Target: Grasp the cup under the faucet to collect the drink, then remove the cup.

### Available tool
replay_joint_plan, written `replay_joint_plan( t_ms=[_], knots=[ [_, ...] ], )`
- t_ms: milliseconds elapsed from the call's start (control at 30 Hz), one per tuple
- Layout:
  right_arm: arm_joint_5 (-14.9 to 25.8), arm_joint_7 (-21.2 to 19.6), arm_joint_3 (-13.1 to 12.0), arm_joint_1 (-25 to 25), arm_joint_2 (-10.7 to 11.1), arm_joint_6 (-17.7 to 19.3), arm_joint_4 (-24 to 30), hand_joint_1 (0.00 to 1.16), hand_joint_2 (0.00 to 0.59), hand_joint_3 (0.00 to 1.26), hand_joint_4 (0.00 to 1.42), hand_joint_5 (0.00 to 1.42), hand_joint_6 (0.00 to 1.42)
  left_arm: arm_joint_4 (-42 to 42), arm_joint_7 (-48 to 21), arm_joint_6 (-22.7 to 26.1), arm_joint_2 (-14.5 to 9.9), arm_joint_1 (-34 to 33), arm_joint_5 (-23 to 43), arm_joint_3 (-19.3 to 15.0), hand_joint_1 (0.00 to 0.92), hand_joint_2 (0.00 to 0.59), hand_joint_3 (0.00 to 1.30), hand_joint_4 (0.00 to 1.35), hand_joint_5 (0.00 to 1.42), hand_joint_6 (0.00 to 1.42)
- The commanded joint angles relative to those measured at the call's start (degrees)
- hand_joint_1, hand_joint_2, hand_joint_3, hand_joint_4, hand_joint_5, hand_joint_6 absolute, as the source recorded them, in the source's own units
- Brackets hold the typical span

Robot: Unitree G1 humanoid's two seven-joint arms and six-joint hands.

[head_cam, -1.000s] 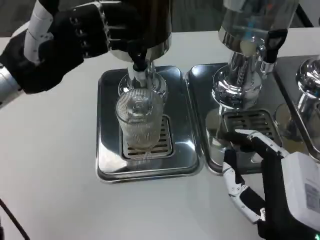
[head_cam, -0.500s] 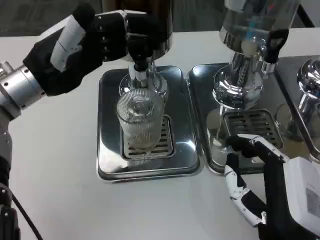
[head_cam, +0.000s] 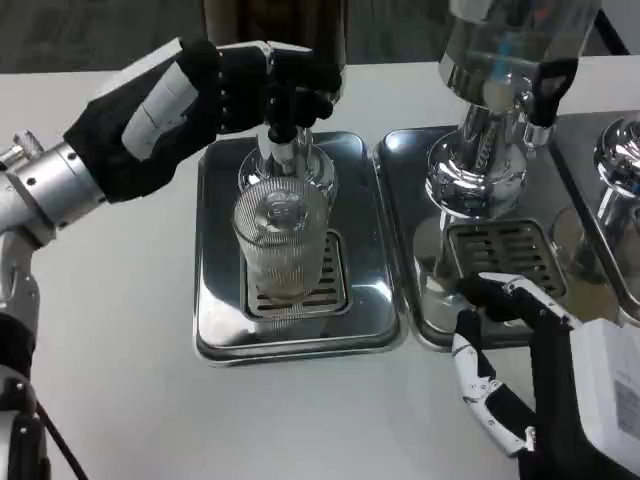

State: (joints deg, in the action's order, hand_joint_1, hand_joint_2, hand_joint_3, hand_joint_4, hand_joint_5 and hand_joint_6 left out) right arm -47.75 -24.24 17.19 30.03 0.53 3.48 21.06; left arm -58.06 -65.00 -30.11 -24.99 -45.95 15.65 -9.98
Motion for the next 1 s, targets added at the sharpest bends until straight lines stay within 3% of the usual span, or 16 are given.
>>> replay_joint_plan(
  t_ms=[33,367,1000],
  knots=[
    [0.9,-0.38,-0.25,0.18,-0.08,-0.4,0.6,0.6,0.466,0.48,0.45,0.46,0.35,-1.14,-1.07,-1.34,0.2,0.44,-0.6,0.32,0.0,0.05,0.35,0.26,0.3,0.27],
    [1.47,0.05,-0.63,-0.15,0.15,-0.49,0.72,0.6,0.466,0.48,0.46,0.46,0.35,-1.82,-2.11,-3.98,0.39,1.62,-1.03,0.81,0.0,0.057,0.35,0.25,0.3,0.27],
    [2.13,1.0,-1.2,-0.31,0.68,-0.53,1.0,0.6,0.466,0.48,0.45,0.45,0.35,-1.84,0.06,-15.14,-0.23,3.27,-3.28,2.11,0.0,0.065,0.32,0.24,0.29,0.29]
  ],
)
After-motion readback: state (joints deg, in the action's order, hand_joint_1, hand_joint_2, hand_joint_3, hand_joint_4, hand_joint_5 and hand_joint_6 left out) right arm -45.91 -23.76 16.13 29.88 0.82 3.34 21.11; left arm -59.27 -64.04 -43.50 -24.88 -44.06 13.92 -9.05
